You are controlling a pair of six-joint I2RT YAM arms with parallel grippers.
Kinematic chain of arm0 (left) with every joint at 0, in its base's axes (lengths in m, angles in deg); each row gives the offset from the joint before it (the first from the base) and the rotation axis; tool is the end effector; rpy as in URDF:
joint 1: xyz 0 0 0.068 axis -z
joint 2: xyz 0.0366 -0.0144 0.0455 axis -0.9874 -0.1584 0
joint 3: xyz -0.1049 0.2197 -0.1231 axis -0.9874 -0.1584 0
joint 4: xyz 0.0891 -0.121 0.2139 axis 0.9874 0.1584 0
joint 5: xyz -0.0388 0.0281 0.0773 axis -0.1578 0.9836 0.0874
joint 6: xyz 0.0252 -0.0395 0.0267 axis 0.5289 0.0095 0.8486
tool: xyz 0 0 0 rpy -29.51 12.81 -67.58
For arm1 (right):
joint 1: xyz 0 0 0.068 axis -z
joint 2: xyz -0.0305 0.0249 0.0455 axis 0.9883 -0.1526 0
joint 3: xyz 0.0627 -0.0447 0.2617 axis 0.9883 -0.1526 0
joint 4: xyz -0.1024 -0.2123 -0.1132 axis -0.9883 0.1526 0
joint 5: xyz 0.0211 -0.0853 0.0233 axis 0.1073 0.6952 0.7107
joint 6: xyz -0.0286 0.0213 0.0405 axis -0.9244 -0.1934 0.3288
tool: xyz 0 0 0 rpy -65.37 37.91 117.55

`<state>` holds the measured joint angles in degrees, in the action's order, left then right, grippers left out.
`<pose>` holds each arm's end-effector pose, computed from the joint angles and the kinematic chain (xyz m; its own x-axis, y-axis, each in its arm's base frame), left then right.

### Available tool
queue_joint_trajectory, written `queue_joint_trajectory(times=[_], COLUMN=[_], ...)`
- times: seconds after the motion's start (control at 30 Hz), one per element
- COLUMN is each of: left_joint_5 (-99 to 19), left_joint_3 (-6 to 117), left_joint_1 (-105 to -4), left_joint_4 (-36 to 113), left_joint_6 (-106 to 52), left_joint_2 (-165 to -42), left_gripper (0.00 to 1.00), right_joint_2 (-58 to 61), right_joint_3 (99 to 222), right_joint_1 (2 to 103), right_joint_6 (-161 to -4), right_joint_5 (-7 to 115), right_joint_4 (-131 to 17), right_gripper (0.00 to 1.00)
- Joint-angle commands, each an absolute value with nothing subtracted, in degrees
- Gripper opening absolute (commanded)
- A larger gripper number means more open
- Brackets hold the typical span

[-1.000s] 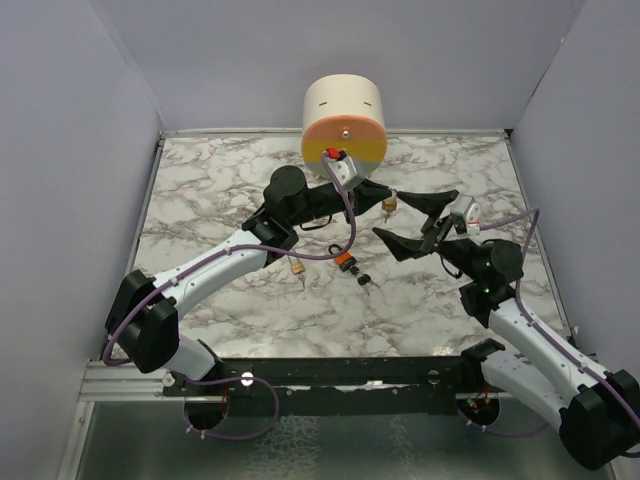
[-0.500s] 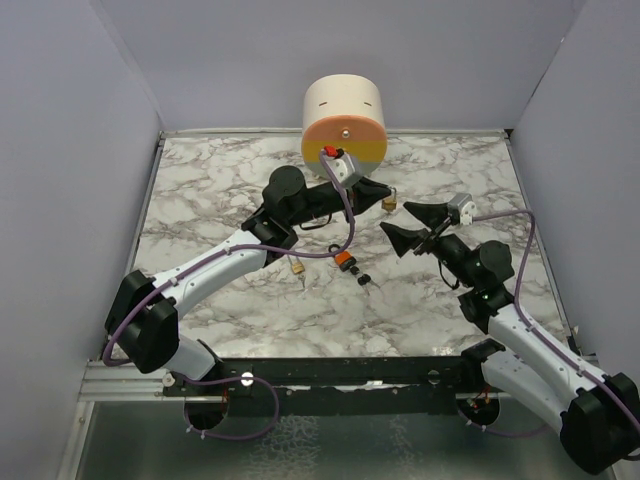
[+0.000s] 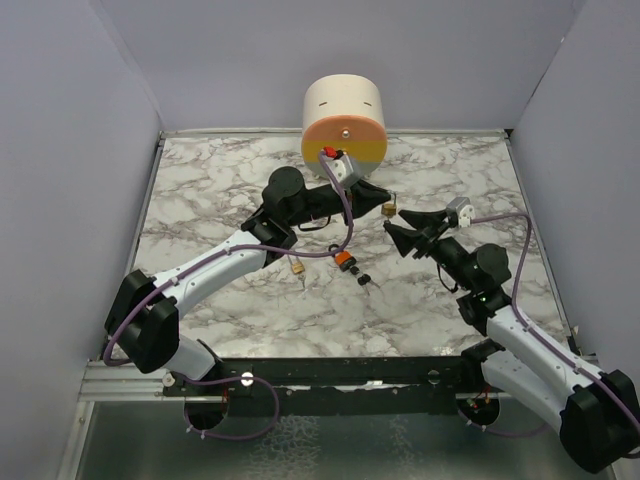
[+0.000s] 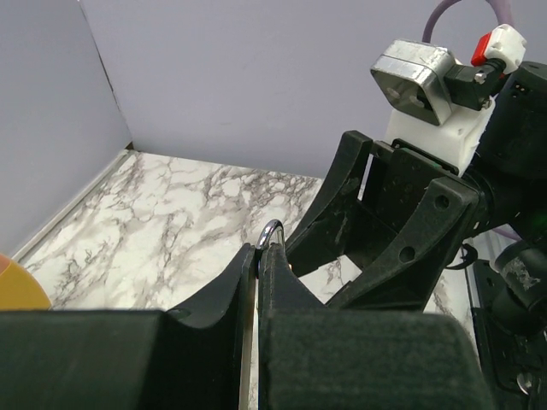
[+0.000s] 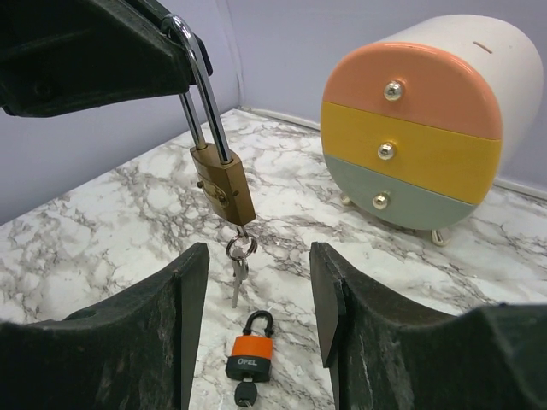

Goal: Lock with the key
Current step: Place the lock at the center of the board.

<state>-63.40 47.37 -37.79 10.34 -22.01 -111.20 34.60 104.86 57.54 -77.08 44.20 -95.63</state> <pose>0.2377 -0.2481 0.3698 0.0236 -0.1586 -0.9871 0.9681 0.2498 -0.0170 0.1731 0.0880 0.2682 0.0205 0.2307 -0.9728 -0.6796 0.7169 0.1557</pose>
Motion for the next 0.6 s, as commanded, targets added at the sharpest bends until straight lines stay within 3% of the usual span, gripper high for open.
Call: queue_joint_trajectory(times=[0.0,0.17,0.43,0.57], left_joint_5=[-66.35,-68.30,-68.76,-68.71], left_joint_3=[48.48,48.81,49.35,49.57], left_joint_1=[-38.15,-38.30,-38.54,-38.53], left_joint_4=[7.56,7.56,7.30,6.32], left_joint_6=[-23.93,-25.00,-25.84,-26.53], left_joint_2=[-109.79,-110.02,-110.58,-111.01], left_gripper=[0.00,0.00,0.00,0.00], right_joint_2=[33.12,32.19,32.00,31.75], right_joint_3=[104.39,104.90,105.37,105.55], right_joint_1=[57.23,57.22,57.16,57.18], right_joint_6=[-75.63,-75.72,-75.50,-75.49], right_joint_5=[41.40,41.12,40.21,39.53], right_joint_4=[-99.94,-100.93,-101.80,-101.85], right_gripper=[0.51,0.50,0.32,0.04])
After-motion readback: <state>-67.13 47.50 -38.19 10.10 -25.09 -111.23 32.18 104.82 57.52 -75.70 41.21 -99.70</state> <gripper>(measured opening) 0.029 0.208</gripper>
